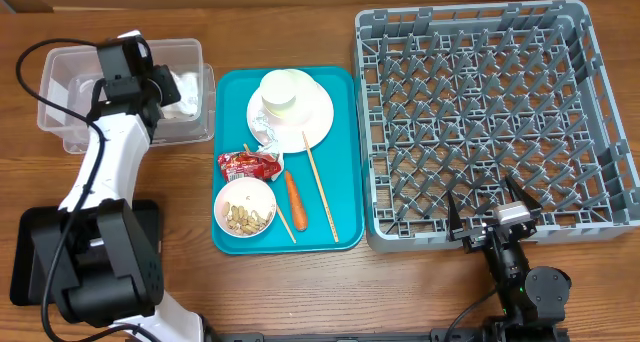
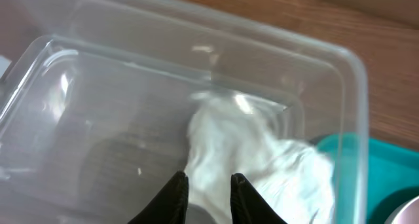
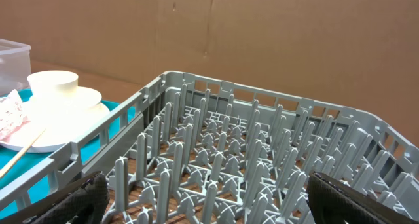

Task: Sort waste into correct bins and load items into the dishwasher

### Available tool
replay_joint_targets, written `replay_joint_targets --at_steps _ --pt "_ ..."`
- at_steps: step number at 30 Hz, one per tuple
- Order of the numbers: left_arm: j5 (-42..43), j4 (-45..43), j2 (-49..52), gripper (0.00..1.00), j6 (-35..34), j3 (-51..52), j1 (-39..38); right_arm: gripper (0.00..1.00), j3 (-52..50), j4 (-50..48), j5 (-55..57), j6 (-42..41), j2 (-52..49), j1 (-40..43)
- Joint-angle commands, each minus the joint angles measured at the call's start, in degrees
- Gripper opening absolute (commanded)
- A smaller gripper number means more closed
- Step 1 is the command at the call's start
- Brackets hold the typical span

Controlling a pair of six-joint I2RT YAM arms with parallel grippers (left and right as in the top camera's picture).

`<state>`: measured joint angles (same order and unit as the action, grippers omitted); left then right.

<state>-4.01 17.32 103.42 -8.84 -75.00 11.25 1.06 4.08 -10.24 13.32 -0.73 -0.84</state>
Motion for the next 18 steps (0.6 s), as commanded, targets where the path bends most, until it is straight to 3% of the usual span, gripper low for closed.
replay_joint_targets --at_steps 1,4,7,9,11,18 --pt "0.66 4.28 -5.92 0.31 -0.66 -3.69 1.2 1.0 -0.61 -0.31 0.33 -0.44 0.55 -0.22" --pt "-0.68 13.88 -14.01 0.3 -3.13 -5.95 1.66 1.0 -0.61 -0.31 0.33 -0.44 0.55 -0.22" --pt "-6.6 24.76 -22.64 0.04 -15.06 -6.16 2.47 1.0 -0.61 -0.31 0.33 -0.44 0.55 -0.22" --pt "-10.67 32.61 -27.32 0.04 -24.83 -6.05 3.54 1.0 -0.61 -0.31 0.33 -0.44 0.55 -0.22" --pt "-12.79 37.64 -30.12 0.04 -30.32 -5.57 4.76 1.0 -0.61 -0.31 0.33 -0.44 0.55 -0.22" --pt "-12.09 46.71 -34.62 0.04 -31.21 1.62 13.09 1.0 -0.61 -0.33 0.33 -0.44 0.55 -0.22"
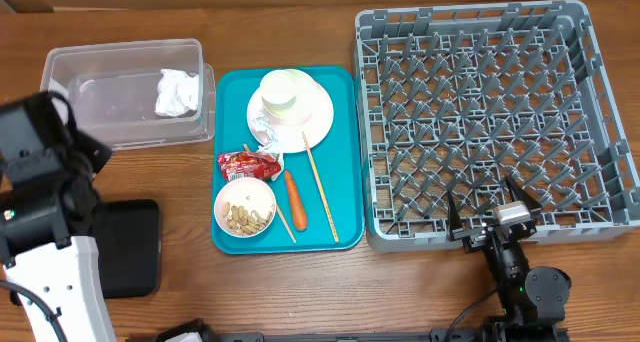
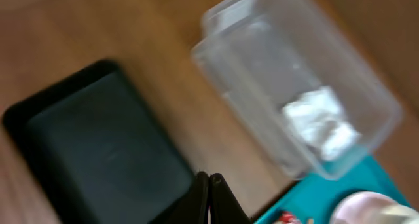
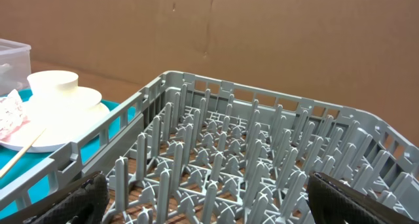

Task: Sort waste into correct bins and load items into the dishwasher

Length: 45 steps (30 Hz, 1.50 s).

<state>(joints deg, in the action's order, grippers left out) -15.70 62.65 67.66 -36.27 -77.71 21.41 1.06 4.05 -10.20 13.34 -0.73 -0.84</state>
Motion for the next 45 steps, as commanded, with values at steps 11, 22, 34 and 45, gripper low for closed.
replay_joint_targets --at_steps 11,22,34,45 --pt "16.37 -11.15 1.27 0.04 8.66 24.94 22.36 1.0 -0.61 -0.28 0.28 -0.46 0.55 -0.22" --pt "21.53 -35.28 5.38 0.04 11.89 44.72 27.85 1.0 -0.61 -0.28 0.28 -0.46 0.55 -0.22" --pt "35.67 -54.27 24.06 0.04 19.5 47.28 26.01 1.0 -0.61 -0.28 0.28 -0.46 0.55 -0.22" --pt "36.87 -63.56 26.05 0.04 18.01 47.23 17.22 1.0 -0.61 -0.28 0.28 -0.46 0.55 -0.22"
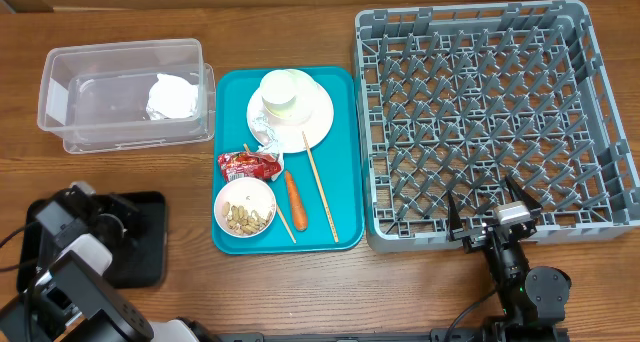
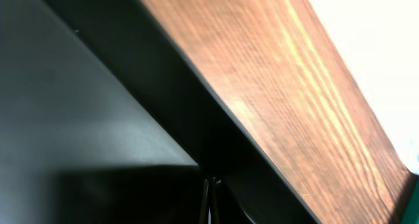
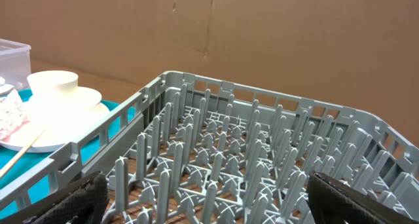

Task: Sort waste into correct bins and load items into the dishwasher

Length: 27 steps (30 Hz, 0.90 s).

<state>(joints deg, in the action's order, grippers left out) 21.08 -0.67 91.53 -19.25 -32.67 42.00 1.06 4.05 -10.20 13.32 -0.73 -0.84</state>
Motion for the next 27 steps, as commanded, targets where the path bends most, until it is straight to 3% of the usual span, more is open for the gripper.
replay_joint_targets --at_steps 1,10,15,22,27 --pt "-0.07 -1.33 2.19 0.04 0.59 2.19 -4.57 1.0 -0.61 -0.28 0.28 -0.44 0.55 -0.22" --pt "-1.16 -12.15 2.23 0.04 -5.49 2.19 -13.38 1.0 -0.61 -0.28 0.26 -0.44 0.55 -0.22" --pt "-1.95 -17.22 2.23 0.04 -5.64 2.19 -17.25 1.0 -0.61 -0.28 0.26 -0.44 0.55 -0.22" --pt "-3.43 -17.11 3.58 0.04 -5.64 2.19 -22.23 1.0 -0.61 -0.28 0.28 -0.44 0.55 -0.22" --pt "1.18 -17.0 3.61 0.04 -5.64 2.12 -23.67 1.0 -0.61 -0.28 0.28 -0.44 0.55 -0.22"
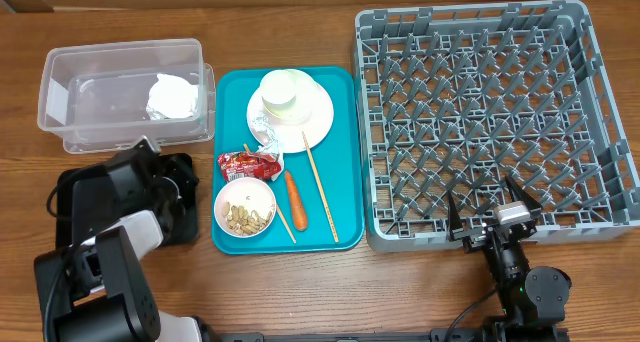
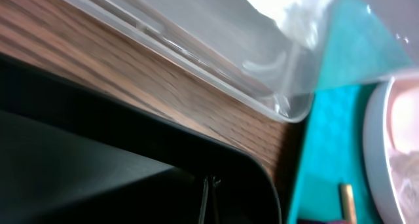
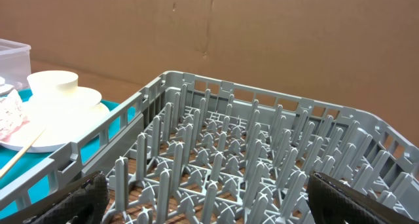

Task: Sort waste into correct bins and load items into the dishwasher

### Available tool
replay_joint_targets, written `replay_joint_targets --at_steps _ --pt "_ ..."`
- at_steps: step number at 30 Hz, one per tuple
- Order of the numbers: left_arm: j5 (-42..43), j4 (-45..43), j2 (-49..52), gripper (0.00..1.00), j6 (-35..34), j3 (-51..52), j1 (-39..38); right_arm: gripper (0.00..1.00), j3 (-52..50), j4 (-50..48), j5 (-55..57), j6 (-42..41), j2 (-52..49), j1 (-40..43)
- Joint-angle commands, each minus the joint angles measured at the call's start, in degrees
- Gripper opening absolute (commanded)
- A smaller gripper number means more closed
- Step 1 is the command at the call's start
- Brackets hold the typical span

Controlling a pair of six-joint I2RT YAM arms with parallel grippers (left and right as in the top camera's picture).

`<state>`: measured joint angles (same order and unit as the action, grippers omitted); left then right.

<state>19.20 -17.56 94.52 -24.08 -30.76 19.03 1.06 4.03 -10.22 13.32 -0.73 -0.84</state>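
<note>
My left gripper (image 1: 183,185) is shut and empty, low inside the black bin (image 1: 186,225); its closed fingertips (image 2: 209,185) sit by the bin's near corner. The clear bin (image 1: 60,102) holds a white tissue (image 1: 172,95). The teal tray (image 1: 345,162) carries a white plate (image 1: 318,117) with a cup (image 1: 286,90), crumpled foil (image 1: 264,134), a red wrapper (image 1: 248,164), a bowl of peanuts (image 1: 245,208), a carrot (image 1: 294,200) and chopsticks (image 1: 320,187). My right gripper (image 1: 492,220) is open at the near edge of the grey dish rack (image 1: 600,42), with nothing between its fingers (image 3: 85,199).
The left wrist view shows the clear bin's edge (image 2: 196,60) and the teal tray (image 2: 340,119) just beyond the black bin's rim (image 2: 255,162). The rack's upright pegs (image 3: 216,152) fill the right wrist view, in front of a cardboard wall (image 3: 262,34).
My left arm has moved from the table's lower left corner to the right, closer to the tray. The black bin now lies nearer the tray and the clear bin. The right arm is unchanged.
My left gripper was slightly open over the tissue in the clear bin. It was then shut and higher, over the table's left side, with the tissue left in the bin. Later it was shut low in the black bin, and now at that bin's tray-side corner.
</note>
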Motion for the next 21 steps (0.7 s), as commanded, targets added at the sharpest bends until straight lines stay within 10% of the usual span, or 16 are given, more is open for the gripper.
replay_joint_targets --at_steps 1,13,21 --pt "4.37 -0.11 0.61 0.04 -0.79 0.22 -0.7 1.0 -0.61 -0.26 0.31 -0.44 0.55 -0.22" --pt "8.28 6.64 -1.84 0.04 4.44 -5.33 -0.63 1.0 -0.61 -0.26 0.31 -0.44 0.55 -0.22" --pt "-10.29 31.63 -10.78 0.04 2.54 -18.12 -0.17 1.0 -0.61 -0.26 0.31 -0.44 0.55 -0.22"
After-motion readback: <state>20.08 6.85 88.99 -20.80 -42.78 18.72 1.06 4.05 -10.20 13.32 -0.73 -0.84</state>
